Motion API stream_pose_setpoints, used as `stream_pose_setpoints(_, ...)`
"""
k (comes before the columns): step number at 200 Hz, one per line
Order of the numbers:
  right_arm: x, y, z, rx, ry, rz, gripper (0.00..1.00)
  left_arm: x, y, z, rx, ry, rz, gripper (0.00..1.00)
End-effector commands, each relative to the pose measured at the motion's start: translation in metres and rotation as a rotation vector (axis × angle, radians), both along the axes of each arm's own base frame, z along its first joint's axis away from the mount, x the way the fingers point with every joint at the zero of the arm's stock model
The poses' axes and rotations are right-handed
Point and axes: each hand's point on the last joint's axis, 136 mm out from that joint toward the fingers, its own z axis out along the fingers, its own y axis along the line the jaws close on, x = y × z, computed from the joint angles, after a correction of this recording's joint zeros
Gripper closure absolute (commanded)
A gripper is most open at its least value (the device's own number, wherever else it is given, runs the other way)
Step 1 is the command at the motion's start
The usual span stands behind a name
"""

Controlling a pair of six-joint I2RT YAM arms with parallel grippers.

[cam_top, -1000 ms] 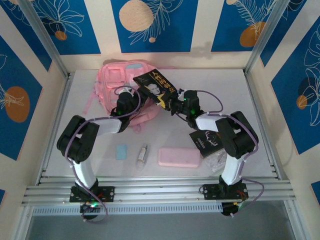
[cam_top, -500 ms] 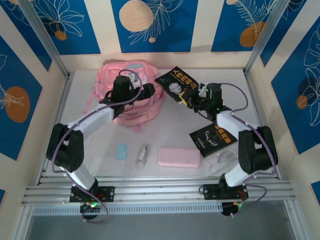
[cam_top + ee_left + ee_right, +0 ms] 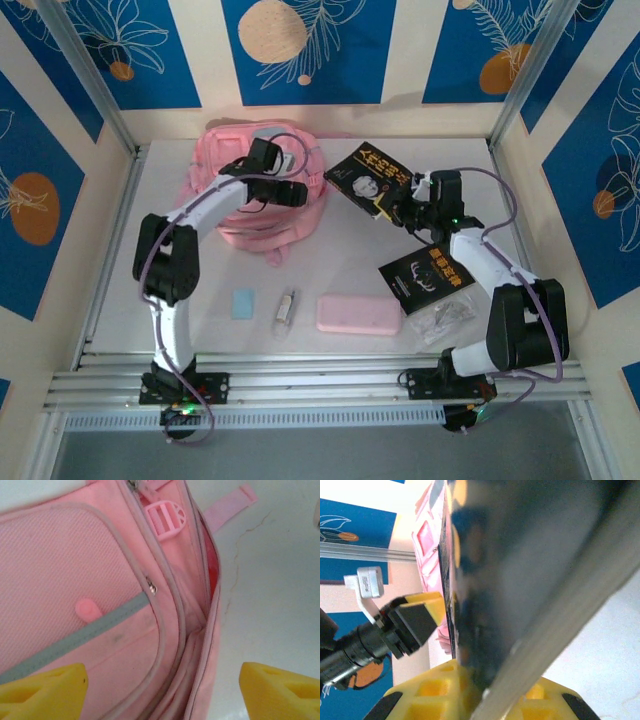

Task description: Pack the student bag

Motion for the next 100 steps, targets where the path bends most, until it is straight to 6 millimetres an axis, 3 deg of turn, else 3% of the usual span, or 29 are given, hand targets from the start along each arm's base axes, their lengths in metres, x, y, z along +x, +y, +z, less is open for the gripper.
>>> stream_pose_setpoints(1,-0.004,0.001,0.018,0.008,-0.078,0.031,1.0,0.009,0.0,0.001,0.044,0.007,0.018,0.24)
stream_pose_setpoints(50,-0.006,-0.004,0.018,0.01,-0.086,0.006,1.0,0.021,0.015,-0.03,0.22,0.055,0.078,0.29)
stream_pose_setpoints(100,-0.007,-0.004,0.014,0.02,-0.081,0.001,1.0,0.013,-0.005,-0.06,0.251,0.114,0.009,0.25)
